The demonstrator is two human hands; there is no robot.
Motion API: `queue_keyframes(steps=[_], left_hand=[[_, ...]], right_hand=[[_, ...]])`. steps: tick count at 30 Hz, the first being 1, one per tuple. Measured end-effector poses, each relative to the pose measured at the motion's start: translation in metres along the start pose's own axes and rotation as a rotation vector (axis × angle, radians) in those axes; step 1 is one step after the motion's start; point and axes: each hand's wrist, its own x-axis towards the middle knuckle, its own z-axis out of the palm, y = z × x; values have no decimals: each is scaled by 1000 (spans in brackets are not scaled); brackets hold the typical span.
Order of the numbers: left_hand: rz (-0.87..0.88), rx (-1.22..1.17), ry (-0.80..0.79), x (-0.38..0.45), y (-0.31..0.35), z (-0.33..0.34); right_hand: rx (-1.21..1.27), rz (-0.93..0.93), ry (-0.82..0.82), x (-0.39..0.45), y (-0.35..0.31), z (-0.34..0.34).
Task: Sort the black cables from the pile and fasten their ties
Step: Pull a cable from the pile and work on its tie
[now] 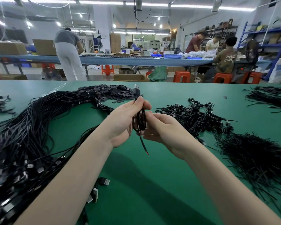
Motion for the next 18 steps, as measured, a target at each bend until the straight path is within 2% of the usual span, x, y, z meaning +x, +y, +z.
queue_keyframes(steps=[3, 11, 15, 18], left_hand=[[-13, 147, -23, -1, -4, 1], [36, 254, 17, 2, -10, -1], [102, 294, 58, 5, -17, 3], [121, 312, 101, 9, -26, 3]], right_hand=[[-85, -50, -50, -3, 1, 3], [-591, -182, 35, -2, 3, 9], [-826, -225, 164, 1, 14, 11], [-1028, -150, 269, 3, 25, 11]])
